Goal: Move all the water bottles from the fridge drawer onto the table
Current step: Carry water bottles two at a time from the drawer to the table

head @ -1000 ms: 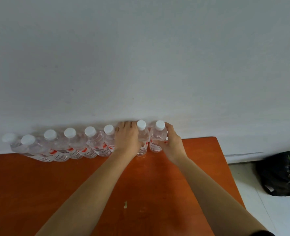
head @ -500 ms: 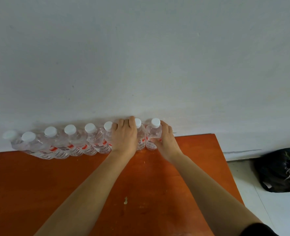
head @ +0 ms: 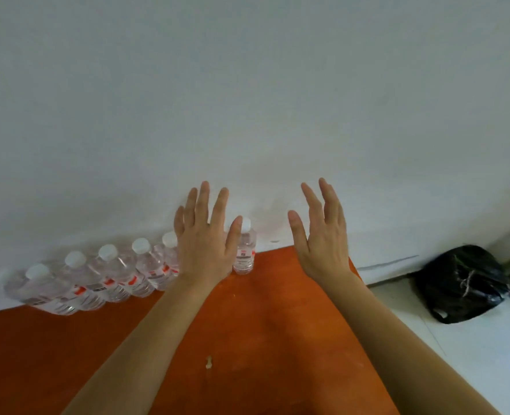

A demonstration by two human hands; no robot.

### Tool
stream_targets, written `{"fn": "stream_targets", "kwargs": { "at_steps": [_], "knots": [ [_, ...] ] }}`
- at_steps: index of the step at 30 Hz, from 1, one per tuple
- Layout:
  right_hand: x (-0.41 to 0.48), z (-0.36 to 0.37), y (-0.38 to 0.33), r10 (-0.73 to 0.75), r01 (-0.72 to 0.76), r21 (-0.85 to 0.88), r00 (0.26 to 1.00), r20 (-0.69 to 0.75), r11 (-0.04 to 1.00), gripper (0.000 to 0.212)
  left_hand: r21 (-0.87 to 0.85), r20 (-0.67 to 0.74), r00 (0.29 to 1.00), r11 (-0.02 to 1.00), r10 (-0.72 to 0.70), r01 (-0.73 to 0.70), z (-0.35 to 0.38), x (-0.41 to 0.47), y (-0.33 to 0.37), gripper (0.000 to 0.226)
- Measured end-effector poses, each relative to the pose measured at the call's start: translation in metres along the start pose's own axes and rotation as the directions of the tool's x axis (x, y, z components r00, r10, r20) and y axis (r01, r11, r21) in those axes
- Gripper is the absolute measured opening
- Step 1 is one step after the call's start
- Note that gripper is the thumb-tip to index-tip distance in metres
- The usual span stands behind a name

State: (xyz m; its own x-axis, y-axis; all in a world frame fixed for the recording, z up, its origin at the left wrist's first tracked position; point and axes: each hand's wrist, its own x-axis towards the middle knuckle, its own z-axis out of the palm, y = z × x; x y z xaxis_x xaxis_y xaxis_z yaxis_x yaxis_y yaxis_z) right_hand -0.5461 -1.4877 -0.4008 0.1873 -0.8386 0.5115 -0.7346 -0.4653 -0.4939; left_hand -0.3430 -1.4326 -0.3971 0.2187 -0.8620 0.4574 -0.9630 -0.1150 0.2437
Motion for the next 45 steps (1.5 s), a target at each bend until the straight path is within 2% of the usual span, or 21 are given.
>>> {"fn": "stream_targets", "kwargs": {
  "at_steps": [5, 8, 12, 17, 21, 26, 29, 34, 38, 40, 45],
  "knots": [
    [-0.027, -0.083, 0.021, -0.008, -0.006, -0.106, 0.991, -0.133, 0.994, 0.056, -0.134, -0.075, 0.993, 0.986, 0.092, -0.101, -0.016, -0.006, 0.081, 0.06],
    [-0.055, -0.15, 0.04, 0.013, -0.058, -0.206, 0.977, -0.213, 0.977, 0.057, -0.191, -0.094, 0.975, 0.958, 0.199, -0.214, -0.035, -0.021, 0.148, 0.062],
    [-0.112, -0.257, 0.066, 0.024, -0.143, -0.327, 0.94, -0.341, 0.934, 0.059, -0.229, -0.145, 0.918, 0.89, 0.369, -0.394, -0.066, -0.057, 0.249, 0.062],
    [-0.237, -0.403, 0.095, 0.071, -0.307, -0.375, 0.846, -0.528, 0.875, 0.059, -0.342, -0.212, 0.813, 0.738, 0.542, -0.581, -0.105, -0.151, 0.395, 0.062],
    [-0.362, -0.515, 0.115, 0.087, -0.439, -0.419, 0.766, -0.637, 0.795, 0.059, -0.432, -0.249, 0.694, 0.564, 0.676, -0.704, -0.137, -0.254, 0.516, 0.064],
    [-0.505, -0.63, 0.133, 0.172, -0.65, -0.447, 0.664, -0.728, 0.614, 0.06, -0.498, -0.345, 0.519, 0.316, 0.782, -0.807, -0.173, -0.374, 0.643, 0.066],
    [-0.575, -0.678, 0.141, 0.193, -0.739, -0.434, 0.594, -0.781, 0.515, 0.061, -0.529, -0.347, 0.419, 0.194, 0.839, -0.826, -0.186, -0.437, 0.7, 0.066],
    [-0.665, -0.74, 0.163, 0.209, -0.84, -0.392, 0.488, -0.847, 0.375, 0.065, -0.57, -0.358, 0.279, 0.028, 0.891, -0.821, -0.194, -0.52, 0.787, 0.066],
    [-0.72, -0.784, 0.192, 0.238, -0.883, -0.365, 0.437, -0.867, 0.295, 0.065, -0.595, -0.405, 0.214, -0.079, 0.889, -0.8, -0.185, -0.576, 0.863, 0.064],
    [-0.744, -0.81, 0.213, 0.258, -0.902, -0.36, 0.416, -0.872, 0.237, 0.065, -0.602, -0.386, 0.171, -0.107, 0.907, -0.791, -0.176, -0.606, 0.904, 0.066],
    [-0.806, -0.877, 0.257, 0.343, -0.94, -0.333, 0.337, -0.877, 0.074, 0.064, -0.594, -0.276, -0.033, -0.197, 0.961, -0.78, -0.148, -0.683, 0.996, 0.07]
  ]
}}
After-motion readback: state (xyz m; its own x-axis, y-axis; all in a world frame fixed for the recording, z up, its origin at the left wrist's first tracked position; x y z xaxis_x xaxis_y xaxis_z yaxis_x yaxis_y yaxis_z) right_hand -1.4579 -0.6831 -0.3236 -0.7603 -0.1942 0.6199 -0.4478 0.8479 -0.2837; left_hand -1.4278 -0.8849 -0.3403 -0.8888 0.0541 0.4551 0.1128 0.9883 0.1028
